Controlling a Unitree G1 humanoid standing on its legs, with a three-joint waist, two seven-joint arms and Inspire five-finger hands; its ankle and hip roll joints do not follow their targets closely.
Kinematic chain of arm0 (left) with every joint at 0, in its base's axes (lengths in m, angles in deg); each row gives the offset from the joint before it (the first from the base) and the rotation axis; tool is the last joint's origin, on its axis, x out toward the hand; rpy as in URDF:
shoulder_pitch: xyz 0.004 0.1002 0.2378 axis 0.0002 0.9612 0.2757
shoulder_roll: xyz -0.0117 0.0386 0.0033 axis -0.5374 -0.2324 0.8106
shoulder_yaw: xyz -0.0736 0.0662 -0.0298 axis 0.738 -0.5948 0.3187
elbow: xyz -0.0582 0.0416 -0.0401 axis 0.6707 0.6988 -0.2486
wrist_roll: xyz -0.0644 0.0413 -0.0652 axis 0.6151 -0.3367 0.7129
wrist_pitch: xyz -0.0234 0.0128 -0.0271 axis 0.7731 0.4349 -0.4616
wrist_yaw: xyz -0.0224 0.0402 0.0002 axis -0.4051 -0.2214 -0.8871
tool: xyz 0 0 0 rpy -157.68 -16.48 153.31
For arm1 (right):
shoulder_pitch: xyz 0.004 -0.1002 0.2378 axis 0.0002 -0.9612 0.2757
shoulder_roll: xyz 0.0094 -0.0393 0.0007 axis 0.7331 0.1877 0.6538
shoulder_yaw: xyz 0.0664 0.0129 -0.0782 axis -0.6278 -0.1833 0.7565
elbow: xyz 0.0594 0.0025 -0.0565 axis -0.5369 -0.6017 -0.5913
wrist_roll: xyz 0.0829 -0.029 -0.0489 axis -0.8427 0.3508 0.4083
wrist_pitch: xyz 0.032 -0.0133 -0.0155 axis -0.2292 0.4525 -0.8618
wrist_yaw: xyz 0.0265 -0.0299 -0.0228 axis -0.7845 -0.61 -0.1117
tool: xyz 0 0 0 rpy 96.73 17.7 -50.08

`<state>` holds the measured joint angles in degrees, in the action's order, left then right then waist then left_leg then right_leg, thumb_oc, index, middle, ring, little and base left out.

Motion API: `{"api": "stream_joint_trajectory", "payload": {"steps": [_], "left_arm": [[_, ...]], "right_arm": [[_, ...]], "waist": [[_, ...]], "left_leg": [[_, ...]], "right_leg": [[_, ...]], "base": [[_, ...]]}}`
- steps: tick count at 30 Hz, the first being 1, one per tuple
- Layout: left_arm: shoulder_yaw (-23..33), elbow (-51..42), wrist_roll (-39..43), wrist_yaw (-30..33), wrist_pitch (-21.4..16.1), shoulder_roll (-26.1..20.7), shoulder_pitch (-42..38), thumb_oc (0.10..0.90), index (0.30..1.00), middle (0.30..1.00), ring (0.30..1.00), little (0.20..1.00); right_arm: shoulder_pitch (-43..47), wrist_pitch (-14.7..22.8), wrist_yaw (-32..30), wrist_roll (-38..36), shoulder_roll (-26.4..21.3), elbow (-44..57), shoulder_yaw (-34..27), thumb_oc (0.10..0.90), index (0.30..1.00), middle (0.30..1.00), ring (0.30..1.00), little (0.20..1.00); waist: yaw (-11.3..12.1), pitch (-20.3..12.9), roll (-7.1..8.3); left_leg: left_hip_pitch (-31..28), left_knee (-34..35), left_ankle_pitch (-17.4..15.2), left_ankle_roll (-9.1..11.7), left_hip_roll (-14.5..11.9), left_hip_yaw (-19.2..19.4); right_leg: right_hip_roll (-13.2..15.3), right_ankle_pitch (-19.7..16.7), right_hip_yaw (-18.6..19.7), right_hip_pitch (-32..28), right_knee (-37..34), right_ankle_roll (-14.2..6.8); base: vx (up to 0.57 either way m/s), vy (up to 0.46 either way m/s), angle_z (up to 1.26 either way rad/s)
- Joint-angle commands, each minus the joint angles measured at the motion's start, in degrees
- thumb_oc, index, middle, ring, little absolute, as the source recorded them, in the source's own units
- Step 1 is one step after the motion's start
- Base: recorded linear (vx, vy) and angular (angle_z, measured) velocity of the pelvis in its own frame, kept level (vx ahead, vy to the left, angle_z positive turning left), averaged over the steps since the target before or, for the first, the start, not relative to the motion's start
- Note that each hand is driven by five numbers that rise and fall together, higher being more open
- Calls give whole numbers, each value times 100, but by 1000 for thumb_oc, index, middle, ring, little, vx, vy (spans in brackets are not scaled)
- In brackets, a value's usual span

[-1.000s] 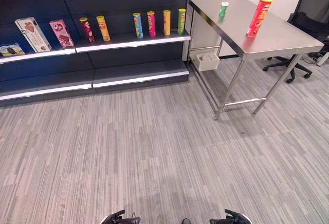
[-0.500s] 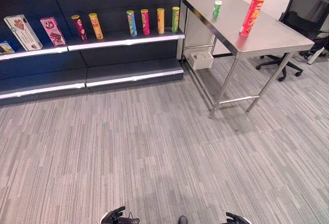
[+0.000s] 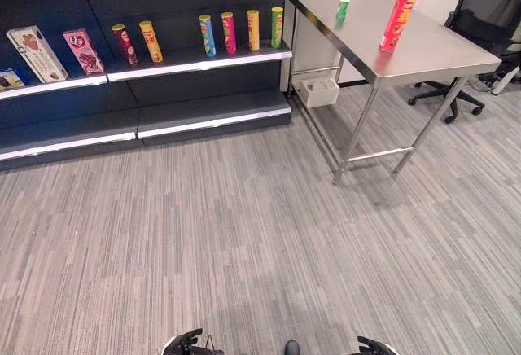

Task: Put the goods on the table back onto the shelves and tidy them up.

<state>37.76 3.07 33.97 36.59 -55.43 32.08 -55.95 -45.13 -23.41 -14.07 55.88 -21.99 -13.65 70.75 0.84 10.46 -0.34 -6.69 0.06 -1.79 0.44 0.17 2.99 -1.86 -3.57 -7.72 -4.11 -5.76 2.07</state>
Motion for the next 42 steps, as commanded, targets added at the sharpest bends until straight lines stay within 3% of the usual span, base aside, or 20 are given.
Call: {"api": "stream_joint_trajectory", "payload": {"steps": [1, 3, 4, 7, 8, 11, 14, 15, 18, 19, 20, 21, 24, 26, 29, 31, 35, 39, 40, 42], "left_arm": [[53, -101, 363, 70, -224, -198, -266, 800, 900, 900, 900, 900], [79, -247, 524, 107, -238, -210, -299, 800, 900, 900, 900, 900], [138, -385, 694, 157, -242, -214, -295, 800, 900, 900, 900, 900], [126, -364, 706, 175, -255, -213, -327, 800, 900, 900, 900, 900], [111, -291, 638, 139, -244, -196, -317, 800, 900, 900, 900, 900], [46, -204, 397, 132, -268, -222, -283, 800, 900, 900, 900, 900], [56, -104, 285, 115, -290, -228, -238, 800, 900, 900, 900, 900], [90, -59, 88, 94, -293, -251, -134, 800, 900, 900, 900, 900], [110, -38, -20, 96, -286, -316, -118, 800, 900, 900, 900, 900], [104, -50, -79, 73, -276, -351, -113, 800, 900, 900, 900, 900], [93, -113, -122, 65, -273, -407, -127, 800, 900, 900, 900, 900], [92, -112, -122, 65, -273, -405, -129, 800, 900, 900, 900, 900], [69, -179, -144, 100, -263, -464, -154, 800, 900, 900, 900, 900], [101, -186, -152, 121, -249, -512, -160, 800, 900, 900, 900, 900], [98, -219, -121, 155, -288, -530, -232, 800, 900, 900, 900, 900], [80, -178, -104, 182, -309, -515, -323, 800, 900, 900, 900, 900], [113, -142, -93, 240, -359, -481, -455, 800, 900, 900, 900, 900], [127, -157, -126, 214, -370, -458, -492, 800, 900, 900, 900, 900], [103, -179, -171, 207, -389, -459, -444, 800, 900, 900, 900, 900], [57, -306, -74, 182, -386, -419, -396, 800, 900, 900, 900, 900]], "right_arm": [[178, 216, -97, -253, -379, 311, 108, 800, 900, 900, 900, 900], [181, 245, -133, -281, -427, 452, 95, 800, 900, 900, 900, 900], [179, 253, -172, -304, -494, 611, 94, 800, 900, 900, 900, 900], [231, 240, -204, -320, -535, 588, 114, 800, 900, 900, 900, 900], [258, 230, -199, -334, -554, 569, 95, 800, 900, 900, 900, 900], [384, 256, -266, -326, -582, 518, 125, 800, 900, 900, 900, 900], [407, 266, -212, -252, -539, 483, 168, 800, 900, 900, 900, 900], [352, 211, -158, -70, -465, 486, 164, 800, 900, 900, 900, 900], [359, 196, -114, -19, -417, 521, 160, 800, 900, 900, 900, 900], [364, 199, -83, 5, -414, 533, 158, 800, 900, 900, 900, 900], [409, 214, -76, -2, -428, 572, 105, 800, 900, 900, 900, 900], [410, 213, -76, -2, -429, 571, 104, 800, 900, 900, 900, 900], [482, 229, -132, -40, -449, 737, 32, 800, 900, 900, 900, 900], [470, 229, -180, -10, -413, 791, 16, 800, 900, 900, 900, 900], [479, 230, -191, 9, -433, 760, 9, 800, 900, 900, 900, 900], [527, 209, -220, 29, -470, 746, 0, 800, 900, 900, 900, 900], [548, 175, -238, 18, -482, 701, -5, 800, 900, 900, 900, 900], [513, 156, -204, 109, -509, 641, 39, 800, 900, 900, 900, 900], [418, 172, -172, 143, -539, 692, 79, 800, 900, 900, 900, 900], [360, 179, -127, 142, -638, 618, 75, 800, 900, 900, 900, 900]], "waist": [[-46, 142, 215], [9, 330, 264], [17, 508, 283], [55, 566, 288], [143, 475, 268], [407, 331, 130], [492, 205, 116], [554, -44, 145], [565, -136, 218], [573, -161, 246], [514, -75, 217], [525, -88, 206], [374, 118, 53], [338, 165, -71], [260, 219, -97], [190, 282, -49], [-13, 419, 131], [-97, 449, 239], [-132, 345, 324], [-207, 226, 279]], "left_leg": [[652, -932, -155, 377, -270, -399], [1247, -1824, 167, 406, -209, -577], [1822, -2762, 471, 355, -154, -692], [2168, -2850, 449, 284, -57, -632], [2351, -2033, 324, 246, 19, -478], [2714, 27, 1065, 403, -95, -338], [2525, 356, 1233, 429, -83, -239], [2310, 241, 1397, 297, 25, -256], [2079, 210, 1227, 165, 103, -178], [1956, 183, 1103, 58, 176, -139], [1729, 86, 884, -113, 288, -100], [1748, 79, 883, -111, 273, -93], [1299, 80, 621, -364, 375, -116], [978, 202, 458, -414, 301, -83], [680, 276, 231, -343, 238, -92], [479, 323, 51, -244, 218, -96], [2, 351, -286, -119, 277, -281], [-447, 434, -550, 23, 163, -441], [-671, 461, -742, 86, 68, -500], [-709, 105, -849, 256, -282, -602]], "right_leg": [[380, 516, 84, -242, 222, -529], [372, 538, 80, -237, 297, -431], [307, 610, 29, -247, 366, -317], [308, 684, 14, -309, 360, -297], [282, 762, 41, -451, 216, -386], [176, 1084, 285, -869, 76, -497], [211, 1152, 435, -1009, 76, -595], [498, 1198, 547, -1156, 147, -774], [734, 1177, 649, -1000, 681, -919], [850, 1026, 681, -857, 1150, -1036], [1009, 505, 719, -389, 2306, -1133], [996, 493, 731, -369, 2304, -1131], [1119, -550, 627, 338, 3778, -1078], [1373, -512, 217, 715, 4151, -1052], [1661, -60, -507, 930, 3297, -980], [1678, 14, -874, 1089, 2190, -1036], [1409, -572, -637, 1392, 404, -1371], [1359, -852, -739, 1703, 76, -1527], [1345, -984, -765, 1567, 76, -1469], [1184, -916, -671, 1405, 220, -1316]], "base": [[-34, -112, 16], [-38, -154, 26], [34, -154, 28], [136, -41, 13], [328, 66, 6], [489, 156, -4], [456, 220, -42], [440, 261, -105], [381, 254, -63], [379, 340, -72], [259, 263, -58], [178, 245, -50], [130, 226, -10], [242, 194, 18], [279, 23, -3], [297, -105, -1], [338, -135, 9], [362, -182, 40], [567, -364, 37], [548, -437, 55]]}}
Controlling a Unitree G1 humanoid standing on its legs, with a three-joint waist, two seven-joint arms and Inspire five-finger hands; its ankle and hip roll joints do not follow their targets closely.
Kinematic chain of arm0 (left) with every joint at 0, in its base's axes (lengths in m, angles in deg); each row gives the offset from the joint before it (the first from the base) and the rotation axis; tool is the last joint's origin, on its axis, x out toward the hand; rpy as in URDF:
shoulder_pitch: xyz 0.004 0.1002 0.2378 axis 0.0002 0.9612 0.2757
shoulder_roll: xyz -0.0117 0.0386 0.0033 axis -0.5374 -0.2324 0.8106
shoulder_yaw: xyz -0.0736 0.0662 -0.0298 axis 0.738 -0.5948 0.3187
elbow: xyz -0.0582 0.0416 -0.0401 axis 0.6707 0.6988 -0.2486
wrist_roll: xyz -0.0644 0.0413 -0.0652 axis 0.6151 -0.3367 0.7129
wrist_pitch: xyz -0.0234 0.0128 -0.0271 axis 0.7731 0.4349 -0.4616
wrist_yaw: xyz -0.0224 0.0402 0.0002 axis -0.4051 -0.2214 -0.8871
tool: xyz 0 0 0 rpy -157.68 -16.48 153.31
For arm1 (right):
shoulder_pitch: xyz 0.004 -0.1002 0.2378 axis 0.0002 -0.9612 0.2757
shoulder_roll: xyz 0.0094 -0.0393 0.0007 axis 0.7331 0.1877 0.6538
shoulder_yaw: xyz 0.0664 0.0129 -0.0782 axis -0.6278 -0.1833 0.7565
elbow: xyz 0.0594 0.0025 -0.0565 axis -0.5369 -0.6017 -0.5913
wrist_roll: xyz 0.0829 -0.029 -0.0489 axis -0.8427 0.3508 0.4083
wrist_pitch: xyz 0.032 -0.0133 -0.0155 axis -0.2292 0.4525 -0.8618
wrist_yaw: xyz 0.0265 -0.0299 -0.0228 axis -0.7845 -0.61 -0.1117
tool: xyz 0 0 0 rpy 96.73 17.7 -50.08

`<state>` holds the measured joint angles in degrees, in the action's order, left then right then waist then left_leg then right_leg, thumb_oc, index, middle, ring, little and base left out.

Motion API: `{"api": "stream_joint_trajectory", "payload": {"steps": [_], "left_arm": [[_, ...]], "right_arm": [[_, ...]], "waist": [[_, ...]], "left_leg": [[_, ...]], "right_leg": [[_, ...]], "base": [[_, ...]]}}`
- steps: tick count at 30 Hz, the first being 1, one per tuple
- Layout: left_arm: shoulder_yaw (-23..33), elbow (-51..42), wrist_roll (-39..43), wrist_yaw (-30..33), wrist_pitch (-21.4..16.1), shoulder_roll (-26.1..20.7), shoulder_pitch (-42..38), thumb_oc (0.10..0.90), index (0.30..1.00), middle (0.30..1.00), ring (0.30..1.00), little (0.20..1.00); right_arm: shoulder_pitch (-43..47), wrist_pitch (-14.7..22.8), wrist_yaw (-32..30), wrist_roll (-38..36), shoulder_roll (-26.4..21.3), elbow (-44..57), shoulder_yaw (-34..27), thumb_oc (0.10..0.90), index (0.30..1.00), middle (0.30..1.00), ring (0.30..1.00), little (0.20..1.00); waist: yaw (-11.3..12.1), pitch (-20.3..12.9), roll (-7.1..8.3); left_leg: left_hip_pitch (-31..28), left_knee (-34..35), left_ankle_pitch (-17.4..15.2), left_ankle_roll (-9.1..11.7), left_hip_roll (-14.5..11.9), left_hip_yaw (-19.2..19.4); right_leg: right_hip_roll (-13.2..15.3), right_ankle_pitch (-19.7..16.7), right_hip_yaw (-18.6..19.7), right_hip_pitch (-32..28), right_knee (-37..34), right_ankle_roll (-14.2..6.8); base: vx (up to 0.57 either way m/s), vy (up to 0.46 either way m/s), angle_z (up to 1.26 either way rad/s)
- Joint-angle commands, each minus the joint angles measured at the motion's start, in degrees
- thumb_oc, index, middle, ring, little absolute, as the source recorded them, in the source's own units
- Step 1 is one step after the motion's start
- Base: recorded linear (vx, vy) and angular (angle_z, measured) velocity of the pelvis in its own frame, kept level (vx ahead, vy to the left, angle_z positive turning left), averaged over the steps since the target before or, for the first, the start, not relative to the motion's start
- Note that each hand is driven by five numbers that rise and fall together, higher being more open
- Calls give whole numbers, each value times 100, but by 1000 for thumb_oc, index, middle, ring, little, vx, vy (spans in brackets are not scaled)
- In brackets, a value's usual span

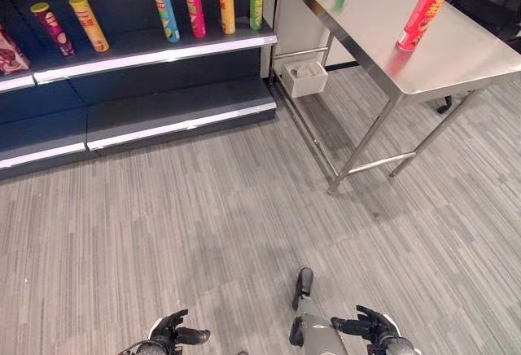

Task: Put the goods on the table back onto the shelves and tidy them up.

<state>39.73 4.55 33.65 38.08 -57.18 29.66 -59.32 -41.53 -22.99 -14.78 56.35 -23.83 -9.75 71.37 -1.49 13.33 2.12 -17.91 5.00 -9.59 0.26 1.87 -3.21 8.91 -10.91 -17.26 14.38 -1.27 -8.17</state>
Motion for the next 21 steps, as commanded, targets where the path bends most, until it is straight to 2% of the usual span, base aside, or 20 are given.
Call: {"api": "stream_joint_trajectory", "payload": {"steps": [1, 2, 4, 6, 8, 9, 10, 12, 13, 14, 15, 16, 17, 18, 21], "left_arm": [[-131, -497, 23, 18, -211, -160, -25, 800, 900, 900, 900, 900], [-132, -549, 74, 14, -211, -145, 12, 800, 900, 900, 900, 900], [-176, -635, 124, -15, -189, -141, 33, 800, 900, 900, 900, 900], [-198, -796, 237, -15, -167, -154, 10, 800, 900, 900, 900, 900], [-215, -833, 276, 0, -154, -146, 22, 800, 900, 900, 900, 900], [-234, -811, 277, 17, -166, -132, -25, 800, 900, 900, 900, 900], [-246, -820, 289, 13, -177, -118, -63, 800, 900, 900, 900, 900], [-310, -841, 270, 4, -201, -82, -87, 800, 900, 900, 900, 900], [-375, -891, 239, -24, -205, -89, -100, 800, 900, 900, 900, 900], [-384, -841, 180, -30, -171, -99, -104, 800, 900, 900, 900, 900], [-385, -840, 179, -30, -172, -98, -102, 800, 900, 900, 900, 900], [-359, -801, 187, -16, -187, -94, -76, 800, 900, 900, 900, 900], [-398, -768, 141, -44, -178, -75, -103, 800, 900, 900, 900, 900], [-397, -727, 140, -17, -212, -78, -109, 800, 900, 900, 900, 900], [-277, -592, 141, 26, -211, -118, -96, 800, 900, 900, 900, 900]], "right_arm": [[-31, 141, -49, 97, -498, 250, 21, 800, 900, 900, 900, 900], [-43, 178, -42, 56, -549, 314, 23, 800, 900, 900, 900, 900], [-56, 187, -28, 8, -587, 353, 63, 800, 900, 900, 900, 900], [-71, 203, -74, -35, -647, 441, 67, 800, 900, 900, 900, 900], [4, 172, -107, -39, -666, 355, 106, 800, 900, 900, 900, 900], [52, 167, -132, -70, -684, 311, 126, 800, 900, 900, 900, 900], [75, 172, -126, -111, -688, 331, 130, 800, 900, 900, 900, 900], [68, 196, -109, -122, -675, 315, 140, 800, 900, 900, 900, 900], [87, 206, -116, -129, -662, 301, 181, 800, 900, 900, 900, 900], [75, 188, -135, -100, -670, 295, 182, 800, 900, 900, 900, 900], [71, 187, -135, -100, -671, 296, 182, 800, 900, 900, 900, 900], [121, 180, -89, -17, -657, 184, 252, 800, 900, 900, 900, 900], [80, 208, -119, 31, -610, 173, 251, 800, 900, 900, 900, 900], [53, 208, -129, 37, -547, 167, 233, 800, 900, 900, 900, 900], [13, 180, -120, 79, -404, 186, 246, 800, 900, 900, 900, 900]], "waist": [[34, -95, 2], [46, -117, -66], [61, -110, -72], [97, 49, -8], [145, 151, 75], [209, 225, 94], [274, 264, 77], [342, 239, 102], [475, 193, -35], [518, 161, -113], [520, 170, -106], [536, 97, -148], [489, 80, -186], [420, -10, -159], [414, -155, -111]], "left_leg": [[476, -615, 19, 328, -544, -12], [578, -1008, 186, 418, -669, -49], [959, -1890, 579, 529, -760, -38], [1652, -3372, 1175, 548, -841, -6], [2116, -4008, 1299, 431, -836, 136], [2438, -4030, 1088, 352, -696, 200], [2648, -3792, 872, 307, -557, 247], [2730, -2873, 640, 236, -352, 308], [2915, -1607, 1013, 265, -117, 189], [3010, -1174, 1334, 311, -115, 111], [2967, -1116, 1361, 313, -108, 115], [2770, -763, 1298, 312, -130, 34], [2578, -650, 1323, 255, -121, -3], [2372, -516, 1304, 231, -61, -59], [1968, -142, 1278, 179, -60, 140]], "right_leg": [[26, -106, 263, -500, -191, -218], [-123, 3, 230, -641, -205, -124], [-291, 249, 209, -921, -269, 71], [-396, 459, 178, -1229, -298, 338], [-416, 629, 205, -1403, -356, 448], [-416, 695, 272, -1485, -373, 454], [-436, 768, 361, -1574, -373, 423], [-386, 834, 440, -1639, -373, 334], [-538, 944, 558, -1776, -373, 314], [-621, 999, 582, -1832, -373, 326], [-613, 1006, 584, -1847, -373, 326], [-667, 1044, 623, -1874, -373, 305], [-693, 1069, 588, -1921, -373, 303], [-652, 1051, 623, -1945, -373, 310], [-560, 1064, 740, -1988, -360, 254]], "base": [[384, -375, 89], [284, -308, 64], [228, -305, -3], [182, -315, -24], [133, -212, -5], [165, -113, -6], [215, -48, -4], [293, 48, -37], [324, 117, -58], [246, 103, -33], [148, 49, -40], [154, 43, -65], [245, 98, -98], [273, 145, -83], [157, 110, -30]]}}
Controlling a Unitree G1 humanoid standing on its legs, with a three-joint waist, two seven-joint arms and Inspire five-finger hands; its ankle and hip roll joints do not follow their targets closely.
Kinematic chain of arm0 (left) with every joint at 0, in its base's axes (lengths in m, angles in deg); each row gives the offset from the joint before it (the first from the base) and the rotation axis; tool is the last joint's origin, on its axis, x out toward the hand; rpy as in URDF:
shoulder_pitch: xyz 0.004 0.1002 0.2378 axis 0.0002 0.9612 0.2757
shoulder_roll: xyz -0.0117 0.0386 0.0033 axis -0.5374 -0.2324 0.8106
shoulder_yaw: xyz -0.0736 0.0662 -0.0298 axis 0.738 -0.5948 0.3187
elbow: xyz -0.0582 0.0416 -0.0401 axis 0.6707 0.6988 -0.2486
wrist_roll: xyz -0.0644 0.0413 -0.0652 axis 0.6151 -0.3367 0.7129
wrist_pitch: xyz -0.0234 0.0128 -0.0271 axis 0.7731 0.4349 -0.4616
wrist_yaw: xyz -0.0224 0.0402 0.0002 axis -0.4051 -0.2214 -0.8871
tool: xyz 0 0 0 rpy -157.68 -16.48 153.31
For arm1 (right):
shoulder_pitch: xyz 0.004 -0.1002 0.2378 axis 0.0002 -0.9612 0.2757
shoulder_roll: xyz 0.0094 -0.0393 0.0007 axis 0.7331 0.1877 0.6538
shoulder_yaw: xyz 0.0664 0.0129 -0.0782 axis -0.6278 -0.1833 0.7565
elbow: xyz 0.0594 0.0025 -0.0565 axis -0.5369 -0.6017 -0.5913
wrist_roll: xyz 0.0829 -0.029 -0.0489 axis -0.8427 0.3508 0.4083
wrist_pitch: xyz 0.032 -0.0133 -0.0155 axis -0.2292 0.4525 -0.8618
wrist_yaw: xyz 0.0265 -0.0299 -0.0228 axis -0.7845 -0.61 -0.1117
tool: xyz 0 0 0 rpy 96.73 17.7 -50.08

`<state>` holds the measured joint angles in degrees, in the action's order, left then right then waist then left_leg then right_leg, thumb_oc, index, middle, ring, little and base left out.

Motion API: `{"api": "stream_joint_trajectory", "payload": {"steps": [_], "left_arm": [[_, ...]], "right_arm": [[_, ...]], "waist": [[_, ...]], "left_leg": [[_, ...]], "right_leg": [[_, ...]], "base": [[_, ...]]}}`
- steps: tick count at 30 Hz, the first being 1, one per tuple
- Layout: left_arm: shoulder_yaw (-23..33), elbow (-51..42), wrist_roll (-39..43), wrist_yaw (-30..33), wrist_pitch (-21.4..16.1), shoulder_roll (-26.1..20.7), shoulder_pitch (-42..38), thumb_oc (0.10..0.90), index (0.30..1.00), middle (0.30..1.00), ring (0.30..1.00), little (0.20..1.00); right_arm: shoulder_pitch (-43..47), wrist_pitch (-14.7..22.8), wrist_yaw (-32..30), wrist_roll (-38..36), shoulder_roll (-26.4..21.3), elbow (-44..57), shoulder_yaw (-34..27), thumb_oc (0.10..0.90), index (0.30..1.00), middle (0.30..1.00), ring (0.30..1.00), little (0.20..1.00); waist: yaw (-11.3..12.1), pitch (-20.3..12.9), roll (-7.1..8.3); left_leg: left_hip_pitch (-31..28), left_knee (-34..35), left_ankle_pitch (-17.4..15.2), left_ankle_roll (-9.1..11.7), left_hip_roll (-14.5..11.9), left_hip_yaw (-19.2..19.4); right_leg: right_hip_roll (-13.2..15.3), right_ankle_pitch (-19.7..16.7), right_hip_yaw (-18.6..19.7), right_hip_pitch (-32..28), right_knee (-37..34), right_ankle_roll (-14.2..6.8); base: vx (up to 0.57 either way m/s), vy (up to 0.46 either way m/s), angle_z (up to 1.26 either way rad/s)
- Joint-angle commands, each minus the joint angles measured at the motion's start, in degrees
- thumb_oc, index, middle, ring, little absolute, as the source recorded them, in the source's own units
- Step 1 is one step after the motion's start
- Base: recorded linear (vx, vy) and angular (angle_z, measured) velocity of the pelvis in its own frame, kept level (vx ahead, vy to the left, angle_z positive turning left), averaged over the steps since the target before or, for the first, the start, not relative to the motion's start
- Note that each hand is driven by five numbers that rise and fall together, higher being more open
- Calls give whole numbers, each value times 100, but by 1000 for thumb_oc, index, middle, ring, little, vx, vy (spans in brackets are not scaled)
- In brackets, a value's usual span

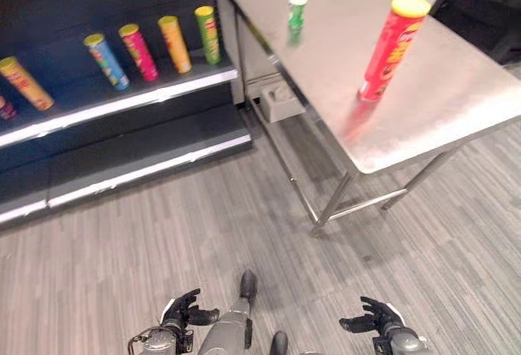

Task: Put the goods on the table back onto the shelves and tidy them up.

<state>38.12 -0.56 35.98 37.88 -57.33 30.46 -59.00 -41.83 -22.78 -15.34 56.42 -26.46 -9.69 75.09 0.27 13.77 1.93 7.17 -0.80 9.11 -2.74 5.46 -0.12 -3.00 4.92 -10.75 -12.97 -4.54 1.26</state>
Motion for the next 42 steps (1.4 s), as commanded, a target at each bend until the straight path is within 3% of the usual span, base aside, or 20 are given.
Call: {"api": "stream_joint_trajectory", "payload": {"steps": [1, 4, 6, 7, 9, 11, 12, 14, 16, 20, 26, 31, 35, 36, 38, 40, 42], "left_arm": [[-117, -82, -91, 46, -195, -199, -128, 800, 900, 900, 900, 900], [0, -36, -57, 70, -190, -235, -104, 800, 900, 900, 900, 900], [32, -24, -60, 45, -162, -279, -122, 800, 900, 900, 900, 900], [26, -49, -86, 45, -149, -306, -146, 800, 900, 900, 900, 900], [-11, -43, -72, 28, -141, -343, -189, 800, 900, 900, 900, 900], [-27, -20, -114, 22, -154, -368, -204, 800, 900, 900, 900, 900], [-44, 16, -123, 32, -183, -377, -245, 800, 900, 900, 900, 900], [-89, 130, -205, 1, -165, -433, -297, 800, 900, 900, 900, 900], [-63, 132, -213, -7, -171, -376, -238, 800, 900, 900, 900, 900], [-99, 169, -219, -7, -185, -302, -229, 800, 900, 900, 900, 900], [-73, 212, -198, -27, -153, -213, -95, 800, 900, 900, 900, 900], [107, -40, -234, -18, -161, -291, 96, 800, 900, 900, 900, 900], [257, -131, -326, -67, -169, -236, 180, 800, 900, 900, 900, 900], [264, -114, -388, -114, -166, -211, 228, 800, 900, 900, 900, 900], [252, -83, -401, -143, -166, -207, 231, 800, 900, 900, 900, 900], [164, -79, -429, -234, -180, -229, 272, 800, 900, 900, 900, 900], [139, -107, -435, -254, -182, -225, 293, 800, 900, 900, 900, 900]], "right_arm": [[43, 158, -63, 72, -139, 181, -126, 800, 900, 900, 900, 900], [76, 133, -40, 149, -84, 110, -111, 800, 900, 900, 900, 900], [123, 122, -10, 194, -74, 126, -123, 800, 900, 900, 900, 900], [205, 111, 2, 245, -104, 182, -122, 800, 900, 900, 900, 900], [257, 107, -14, 236, -104, 218, -108, 800, 900, 900, 900, 900], [254, 98, -16, 259, -102, 186, -100, 800, 900, 900, 900, 900], [262, 86, 14, 278, -132, 91, -107, 800, 900, 900, 900, 900], [249, 51, 33, 268, -140, -38, -102, 800, 900, 900, 900, 900], [167, 37, 53, 288, -112, -77, -115, 800, 900, 900, 900, 900], [96, 70, 51, 188, -174, -63, -176, 800, 900, 900, 900, 900], [-57, 114, -108, -80, -289, -47, -602, 800, 900, 900, 900, 900], [-230, 266, -580, -444, -964, 691, -1834, 800, 900, 900, 900, 900], [-530, 530, -949, -587, -1792, 2193, -3111, 800, 900, 900, 900, 900], [-467, 740, -913, -711, -2163, 2978, -3430, 800, 900, 900, 900, 900], [-416, 860, -839, -800, -2344, 3415, -3548, 800, 900, 900, 900, 900], [8, 1177, -693, -1061, -2891, 4372, -3574, 800, 900, 900, 900, 900], [183, 1249, -656, -1122, -3028, 4722, -3515, 800, 900, 900, 900, 900]], "waist": [[243, -195, -92], [314, -230, -49], [370, -180, -65], [318, 2, -97], [277, 133, -151], [297, 112, -180], [275, 80, -158], [217, 24, -39], [232, -153, 86], [203, -207, 116], [113, -416, 83], [-40, -550, 26], [-183, -587, -37], [-223, -600, -35], [-223, -605, -33], [-156, -614, -16], [-143, -622, -17]], "left_leg": [[-548, 443, -591, 479, -421, -163], [-721, 467, -737, 395, -397, 16], [-781, 474, -851, 263, -381, 137], [-840, 459, -884, 141, -383, 217], [-876, 458, -877, 102, -431, 199], [-934, 487, -929, 147, -493, 181], [-985, 526, -978, 233, -532, 149], [-971, 512, -1022, 291, -477, 104], [-1037, 546, -1027, 360, -518, 152], [-1092, 548, -1027, 481, -651, 116], [-1360, 580, -1097, 650, -895, 164], [-1520, 580, -1205, 682, -923, 283], [-1583, 580, -1285, 666, -906, 343], [-1587, 580, -1301, 661, -894, 385], [-1588, 580, -1305, 660, -890, 402], [-1570, 580, -1300, 657, -885, 428], [-1572, 580, -1304, 656, -883, 442]], "right_leg": [[630, -520, 95, 744, -32, -689], [756, -523, 140, 758, 104, -807], [902, -470, 222, 1224, 1024, -934], [984, -682, 242, 1697, 1921, -1129], [1050, -803, 299, 2100, 2598, -1176], [1299, -720, 94, 2095, 2378, -1125], [1461, -751, -103, 1972, 1634, -1074], [1411, -817, 67, 1722, 685, -1115], [1313, -997, 99, 1505, 322, -1145], [1227, -1062, -39, 1217, 26, -1107], [1072, -842, -138, 904, -46, -1035], [1054, -776, -81, 785, -46, -1053], [1069, -769, -23, 763, -46, -1085], [1077, -786, 9, 784, -46, -1091], [1077, -801, 30, 796, -46, -1092], [1085, -830, 63, 833, -46, -1099], [1085, -838, 75, 841, -46, -1103]], "base": [[142, 132, 1], [82, 125, -11], [-15, 184, -17], [-93, 147, -35], [-59, 70, -45], [78, -68, 8], [140, -171, 37], [130, -163, 14], [138, -146, 6], [77, -137, 20], [95, -77, 1], [61, 22, -7], [35, 64, -6], [9, 40, -14], [-16, 31, -21], [-12, 28, -18], [11, 18, -13]]}}
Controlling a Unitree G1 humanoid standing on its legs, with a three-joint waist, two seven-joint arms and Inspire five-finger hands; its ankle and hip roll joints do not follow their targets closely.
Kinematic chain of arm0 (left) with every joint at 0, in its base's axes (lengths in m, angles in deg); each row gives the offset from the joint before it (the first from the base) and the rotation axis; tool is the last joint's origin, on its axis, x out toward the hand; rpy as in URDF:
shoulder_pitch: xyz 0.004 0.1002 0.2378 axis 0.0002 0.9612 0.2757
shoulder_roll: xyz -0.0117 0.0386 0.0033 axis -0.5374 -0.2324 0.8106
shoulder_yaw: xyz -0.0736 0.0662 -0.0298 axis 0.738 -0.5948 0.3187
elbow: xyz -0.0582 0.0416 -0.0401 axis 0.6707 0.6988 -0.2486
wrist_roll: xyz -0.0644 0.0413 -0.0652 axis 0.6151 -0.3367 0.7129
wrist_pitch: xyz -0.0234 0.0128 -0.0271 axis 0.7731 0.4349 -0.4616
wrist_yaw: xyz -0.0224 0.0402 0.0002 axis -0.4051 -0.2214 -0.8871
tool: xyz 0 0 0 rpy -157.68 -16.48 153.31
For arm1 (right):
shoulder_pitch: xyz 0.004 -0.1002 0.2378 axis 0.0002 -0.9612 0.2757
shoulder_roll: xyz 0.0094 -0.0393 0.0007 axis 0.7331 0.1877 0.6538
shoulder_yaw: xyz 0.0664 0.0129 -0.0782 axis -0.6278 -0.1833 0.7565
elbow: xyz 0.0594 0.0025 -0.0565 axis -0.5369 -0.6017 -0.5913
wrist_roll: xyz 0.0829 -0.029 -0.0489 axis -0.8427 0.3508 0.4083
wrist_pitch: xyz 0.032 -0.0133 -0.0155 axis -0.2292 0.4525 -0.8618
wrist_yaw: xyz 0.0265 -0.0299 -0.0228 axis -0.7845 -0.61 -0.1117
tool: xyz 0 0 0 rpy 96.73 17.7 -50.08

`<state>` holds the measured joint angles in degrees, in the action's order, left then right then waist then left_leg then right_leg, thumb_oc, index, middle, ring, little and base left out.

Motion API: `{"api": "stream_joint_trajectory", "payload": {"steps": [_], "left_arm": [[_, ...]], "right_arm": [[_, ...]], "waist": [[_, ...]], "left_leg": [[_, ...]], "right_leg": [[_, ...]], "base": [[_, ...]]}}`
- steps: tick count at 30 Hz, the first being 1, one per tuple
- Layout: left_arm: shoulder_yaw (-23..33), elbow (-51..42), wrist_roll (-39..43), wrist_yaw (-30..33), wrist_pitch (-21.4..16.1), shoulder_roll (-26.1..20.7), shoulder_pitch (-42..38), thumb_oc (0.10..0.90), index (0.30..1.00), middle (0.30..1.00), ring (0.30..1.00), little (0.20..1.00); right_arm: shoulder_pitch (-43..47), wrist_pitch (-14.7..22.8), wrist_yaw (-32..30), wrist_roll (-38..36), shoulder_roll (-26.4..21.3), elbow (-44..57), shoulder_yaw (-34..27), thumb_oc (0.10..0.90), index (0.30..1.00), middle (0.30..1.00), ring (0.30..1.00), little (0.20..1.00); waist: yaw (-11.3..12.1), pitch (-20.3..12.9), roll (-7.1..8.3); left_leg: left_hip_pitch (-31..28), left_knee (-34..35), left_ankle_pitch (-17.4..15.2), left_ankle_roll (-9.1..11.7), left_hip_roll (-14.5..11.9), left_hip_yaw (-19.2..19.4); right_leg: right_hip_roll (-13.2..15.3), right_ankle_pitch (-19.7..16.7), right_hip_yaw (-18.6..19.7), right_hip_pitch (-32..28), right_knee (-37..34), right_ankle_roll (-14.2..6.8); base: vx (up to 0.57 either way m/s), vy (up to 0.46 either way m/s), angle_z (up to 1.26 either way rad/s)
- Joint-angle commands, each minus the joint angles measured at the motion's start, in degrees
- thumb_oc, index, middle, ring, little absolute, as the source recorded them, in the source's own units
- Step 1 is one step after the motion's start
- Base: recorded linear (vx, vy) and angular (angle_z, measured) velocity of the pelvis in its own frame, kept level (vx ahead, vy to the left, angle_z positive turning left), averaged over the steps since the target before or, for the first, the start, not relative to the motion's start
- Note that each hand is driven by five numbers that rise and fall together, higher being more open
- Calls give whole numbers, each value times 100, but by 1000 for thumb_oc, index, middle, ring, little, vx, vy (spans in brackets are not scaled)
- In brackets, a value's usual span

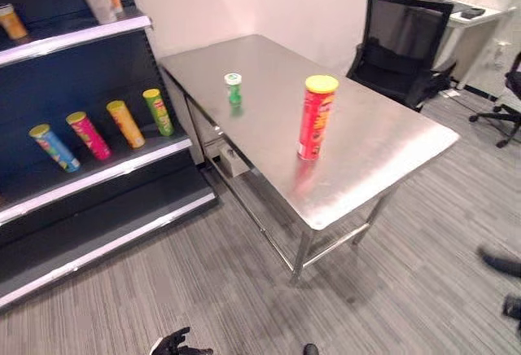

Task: Put the goods on the table back onto the shelves and tidy them up.

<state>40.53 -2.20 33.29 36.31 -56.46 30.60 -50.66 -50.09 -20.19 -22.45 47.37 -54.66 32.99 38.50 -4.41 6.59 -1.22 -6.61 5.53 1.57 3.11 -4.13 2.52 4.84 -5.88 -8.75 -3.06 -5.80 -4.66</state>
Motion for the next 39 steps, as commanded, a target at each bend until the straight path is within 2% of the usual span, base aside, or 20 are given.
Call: {"api": "stream_joint_trajectory", "payload": {"steps": [1, 5, 6, 7, 8, 11, 12, 13, 14, 17, 18, 22, 26, 31, 39], "left_arm": [[-123, 45, -169, -110, -279, -252, -512, 800, 900, 900, 900, 900], [-254, -47, -160, -204, -319, -297, -376, 800, 900, 900, 900, 900], [-343, -56, -150, -232, -319, -322, -300, 800, 900, 900, 900, 900], [-319, -58, -149, -233, -319, -308, -296, 800, 900, 900, 900, 900], [-401, -62, -139, -251, -323, -332, -268, 800, 900, 900, 900, 900], [-463, -60, -112, -257, -329, -321, -224, 800, 900, 900, 900, 900], [-564, -36, -82, -247, -331, -363, -174, 800, 900, 900, 900, 900], [-538, -36, -82, -247, -331, -342, -169, 800, 900, 900, 900, 900], [-664, 5, -37, -218, -327, -447, -197, 800, 900, 900, 900, 900], [-640, 54, 5, -216, -327, -425, -190, 800, 900, 900, 900, 900], [-635, 54, 5, -216, -327, -420, -189, 800, 900, 900, 900, 900], [-682, 28, 96, -247, -346, -496, -108, 800, 900, 900, 900, 900], [-710, 67, 110, -255, -357, -510, -101, 800, 900, 900, 900, 900], [-683, 90, 141, -236, -357, -479, -103, 800, 900, 900, 900, 900], [-692, 77, 141, -187, -364, -463, -106, 800, 900, 900, 900, 900]], "right_arm": [[1161, 1075, 161, -367, -312, 802, 147, 800, 900, 900, 900, 900], [1884, 1413, 341, -1025, -737, 1114, 319, 800, 900, 900, 900, 900], [2338, 1434, 402, -1221, -950, 1013, 631, 800, 900, 900, 900, 900], [2407, 1445, 406, -1230, -969, 972, 693, 800, 900, 900, 900, 900], [2644, 1403, 406, -1242, -1106, 862, 887, 800, 900, 900, 900, 900], [3136, 1357, 408, -1328, -1240, 578, 1349, 800, 900, 900, 900, 900], [3574, 1288, 427, -1346, -1413, 296, 1739, 800, 900, 900, 900, 900], [3673, 1301, 431, -1355, -1425, 247, 1830, 800, 900, 900, 900, 900], [4625, 1023, 516, -1222, -1705, -484, 2882, 800, 900, 900, 900, 900], [5209, 903, 699, -1379, -1768, -820, 3507, 800, 900, 900, 900, 900], [5226, 904, 700, -1381, -1768, -826, 3523, 800, 900, 900, 900, 900], [5768, 846, 1007, -1811, -1756, -1099, 4106, 800, 900, 900, 900, 900], [6366, 738, 1102, -1695, -1786, -1379, 4769, 800, 900, 900, 900, 900], [6435, 738, 1112, -1786, -1807, -1306, 4835, 800, 900, 900, 900, 900], [6611, 617, 1082, -1269, -1876, -1433, 5257, 800, 900, 900, 900, 900]], "waist": [[347, 80, 305], [504, 2, 352], [609, -33, 389], [585, -31, 380], [673, -53, 421], [726, -62, 450], [824, -79, 492], [794, -77, 478], [956, -63, 578], [929, -54, 578], [922, -53, 574], [1036, -41, 630], [1101, -32, 674], [1114, -15, 686], [1123, 9, 712]], "left_leg": [[-195, -53, -551, 72, 76, 187], [-181, -53, -555, 85, 74, 164], [-172, -53, -553, 95, 74, 144], [-171, -53, -554, 95, 74, 146], [-170, -53, -547, 103, 69, 137], [-166, -53, -543, 112, 71, 133], [-153, -53, -529, 121, 72, 116], [-152, -53, -529, 121, 72, 116], [-109, -53, -478, 138, 78, 59], [-94, -53, -458, 148, 78, 33], [-94, -53, -458, 148, 78, 31], [-42, -53, -423, 168, 80, -59], [-1, -53, -396, 181, 87, -102], [62, -53, -376, 186, 95, -169], [126, -53, -355, 189, 106, -223]], "right_leg": [[305, 238, -121, -147, 80, -513], [322, 234, -166, -150, 80, -524], [336, 224, -202, -154, 80, -532], [336, 224, -200, -152, 80, -532], [340, 219, -227, -157, 80, -536], [344, 207, -248, -157, 80, -540], [350, 202, -276, -168, 80, -541], [350, 202, -276, -166, 80, -541], [362, 186, -327, -181, 80, -528], [373, 177, -364, -186, 80, -527], [373, 178, -365, -186, 80, -527], [384, 182, -465, -205, 80, -529], [399, 173, -523, -203, 80, -537], [407, 180, -591, -206, 80, -544], [425, 176, -657, -195, 80, -551]], "base": [[5, 22, -8], [-1, 3, 1], [-3, 7, 8], [-5, 4, 5], [-4, -4, 4], [-9, 0, 15], [-9, 8, 26], [-35, 12, 21], [-27, 5, 19], [-14, 1, 10], [-2, -4, 18], [1, -10, 9], [7, -4, 13], [11, -3, 6], [10, -4, 7]]}}
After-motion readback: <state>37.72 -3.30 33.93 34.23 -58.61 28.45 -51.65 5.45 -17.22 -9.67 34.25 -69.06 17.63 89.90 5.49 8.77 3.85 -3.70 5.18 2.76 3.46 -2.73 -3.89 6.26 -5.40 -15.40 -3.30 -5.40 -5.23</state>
